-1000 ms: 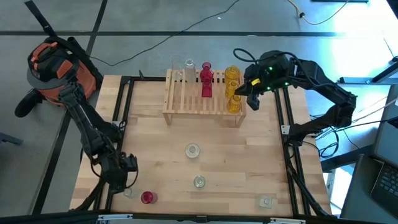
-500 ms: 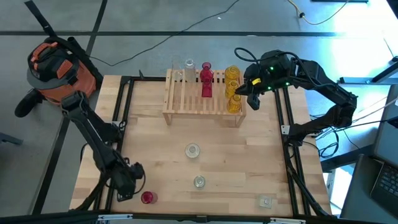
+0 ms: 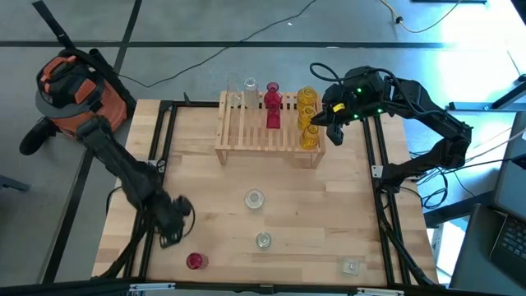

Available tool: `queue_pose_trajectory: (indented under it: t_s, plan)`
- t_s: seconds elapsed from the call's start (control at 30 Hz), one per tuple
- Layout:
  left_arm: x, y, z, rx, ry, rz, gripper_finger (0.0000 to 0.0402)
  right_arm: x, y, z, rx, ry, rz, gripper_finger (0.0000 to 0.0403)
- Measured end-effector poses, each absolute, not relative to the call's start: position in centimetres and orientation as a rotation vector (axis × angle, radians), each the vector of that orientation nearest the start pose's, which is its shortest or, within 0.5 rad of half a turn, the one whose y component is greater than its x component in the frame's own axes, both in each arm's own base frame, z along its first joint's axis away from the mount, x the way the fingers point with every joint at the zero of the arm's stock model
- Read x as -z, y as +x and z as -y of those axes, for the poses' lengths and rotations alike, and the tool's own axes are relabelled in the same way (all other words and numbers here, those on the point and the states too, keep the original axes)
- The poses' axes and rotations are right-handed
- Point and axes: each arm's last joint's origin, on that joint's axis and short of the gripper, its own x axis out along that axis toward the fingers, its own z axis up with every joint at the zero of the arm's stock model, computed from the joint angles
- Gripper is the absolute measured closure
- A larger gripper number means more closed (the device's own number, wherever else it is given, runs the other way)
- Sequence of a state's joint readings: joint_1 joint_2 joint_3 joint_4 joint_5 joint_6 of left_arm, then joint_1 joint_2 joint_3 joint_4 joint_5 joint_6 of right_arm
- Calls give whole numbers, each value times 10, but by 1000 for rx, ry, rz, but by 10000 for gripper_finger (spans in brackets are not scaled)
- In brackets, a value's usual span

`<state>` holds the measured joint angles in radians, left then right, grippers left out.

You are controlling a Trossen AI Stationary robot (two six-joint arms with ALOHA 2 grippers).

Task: Sort vases onto shelf
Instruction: Put the transparent vase on the shelf aligned with the other transparent vase

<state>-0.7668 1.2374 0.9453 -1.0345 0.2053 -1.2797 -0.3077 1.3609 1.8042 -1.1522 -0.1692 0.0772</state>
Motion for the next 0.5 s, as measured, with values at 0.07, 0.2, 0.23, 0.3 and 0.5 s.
queue_pose_trajectory:
  t_s: [0.07,0.2,0.23,0.3,0.5]
  plan:
    - [-268,148,127,-158,-634,-1536,381,-458,224,66,162,248,-684,403]
    - [-320,154,75,-252,-639,-1490,381,-458,224,66,156,253,-684,403]
    - [-333,155,62,-284,-630,-1474,381,-458,224,66,156,253,-683,403]
    - [-357,159,37,-349,-614,-1422,381,-459,224,66,158,260,-683,403]
    - [-399,193,-33,-473,-554,-1206,381,-459,224,66,163,260,-678,403]
